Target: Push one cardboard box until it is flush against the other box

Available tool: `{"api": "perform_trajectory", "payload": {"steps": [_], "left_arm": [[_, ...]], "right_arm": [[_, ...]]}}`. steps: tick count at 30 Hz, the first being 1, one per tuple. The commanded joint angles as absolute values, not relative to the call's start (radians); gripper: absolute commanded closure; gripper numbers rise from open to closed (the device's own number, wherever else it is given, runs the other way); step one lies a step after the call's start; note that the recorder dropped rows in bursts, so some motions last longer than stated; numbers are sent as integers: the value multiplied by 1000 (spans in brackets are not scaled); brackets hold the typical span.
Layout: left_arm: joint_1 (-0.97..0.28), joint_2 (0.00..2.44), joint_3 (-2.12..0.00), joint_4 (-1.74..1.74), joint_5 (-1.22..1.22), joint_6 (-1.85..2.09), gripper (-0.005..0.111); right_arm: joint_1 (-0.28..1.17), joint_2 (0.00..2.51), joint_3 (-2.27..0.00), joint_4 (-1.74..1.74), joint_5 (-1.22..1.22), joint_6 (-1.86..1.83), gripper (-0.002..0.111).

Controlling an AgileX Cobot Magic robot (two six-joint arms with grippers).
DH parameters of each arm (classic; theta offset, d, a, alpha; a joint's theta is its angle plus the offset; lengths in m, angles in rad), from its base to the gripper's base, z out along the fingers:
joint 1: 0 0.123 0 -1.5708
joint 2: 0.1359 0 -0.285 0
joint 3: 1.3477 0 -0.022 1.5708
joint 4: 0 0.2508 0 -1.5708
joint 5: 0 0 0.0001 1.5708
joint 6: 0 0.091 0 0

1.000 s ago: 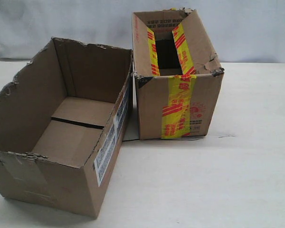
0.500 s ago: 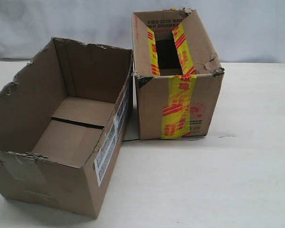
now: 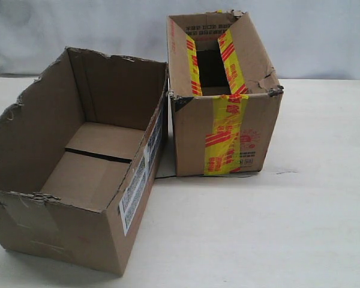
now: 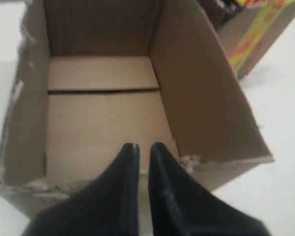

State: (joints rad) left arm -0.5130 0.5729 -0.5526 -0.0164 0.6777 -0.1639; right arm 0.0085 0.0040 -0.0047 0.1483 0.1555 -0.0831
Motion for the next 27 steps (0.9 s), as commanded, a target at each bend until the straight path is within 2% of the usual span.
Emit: {"api": "perform_trajectory", "payload": {"steps": [1, 11, 17, 27], "left_arm": [[-576, 684, -559, -50, 746, -150, 107], [-689, 901, -559, -49, 764, -150, 107], [-692, 972, -559, -32, 742, -154, 107], [-692, 1103, -559, 52, 532, -154, 107]], "right_arm": [[2, 0, 0, 150, 159, -85, 108], [2, 0, 0, 150, 159, -85, 108], [2, 0, 0, 150, 159, -85, 108], [2, 0, 0, 150, 159, -85, 108]]}}
